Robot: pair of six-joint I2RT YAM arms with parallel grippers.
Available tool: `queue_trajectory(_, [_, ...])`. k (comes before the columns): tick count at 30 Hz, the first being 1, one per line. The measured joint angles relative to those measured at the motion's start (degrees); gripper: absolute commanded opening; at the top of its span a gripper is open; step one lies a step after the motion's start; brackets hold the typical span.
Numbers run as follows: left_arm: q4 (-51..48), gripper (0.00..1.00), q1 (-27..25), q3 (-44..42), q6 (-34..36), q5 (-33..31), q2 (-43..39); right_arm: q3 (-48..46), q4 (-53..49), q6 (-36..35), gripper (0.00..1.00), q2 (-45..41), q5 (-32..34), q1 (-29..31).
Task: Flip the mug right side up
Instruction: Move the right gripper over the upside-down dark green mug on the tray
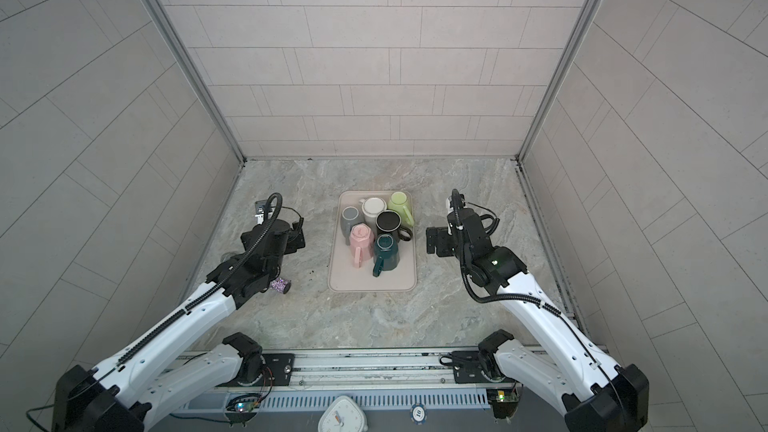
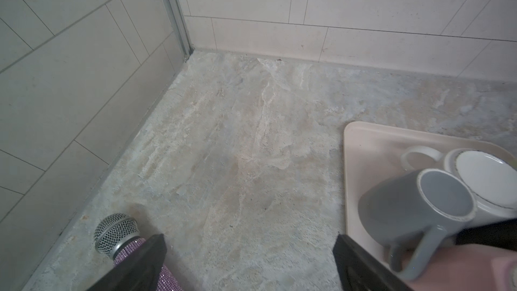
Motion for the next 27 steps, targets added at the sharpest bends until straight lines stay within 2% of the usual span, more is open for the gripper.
queue_trajectory(4, [-2.89, 1.0, -1.01, -0.48, -2.23, 3.04, -3.87, -2.73, -2.05, 4.55, 0.85, -3.56, -0.09, 7.58])
queue_trajectory(6, [-3.37, 1.0, -1.14, -1.66, -2.91, 3.58, -5.6, -3.5, -2.34, 7.06, 0.79, -4.0, 0.33, 10.67])
queue_trajectory(10, [-5.2, 1.0, -1.36, -3.98, -4.02, 4.2, -6.95, -4.04, -2.34, 11.58, 0.76, -3.08, 1.81, 15.85])
queue_trajectory(19, [-6.34, 1.0, -1.46, -4.85, -4.94, 4.5, -7.1, -3.67, 2.01, 18.86, 0.71, 7.74, 5.46, 26.05])
queue_trajectory(20, [-6.36, 1.0, -1.46, -4.85, -5.01, 4.48, -7.1, -3.45, 2.93, 19.65, 0.67, 9.27, 5.99, 27.04])
queue_trajectory(24, [-6.4, 1.0, -1.46, -5.18, -5.07, 4.52, -7.48, -2.56, 6.08, 22.29, 0.6, 14.23, 6.99, 28.63])
queue_trajectory(27, [-6.6, 1.0, -1.46, -5.81, -5.07, 4.5, -9.03, -1.75, 8.09, 23.69, 0.59, 17.16, 7.61, 28.74])
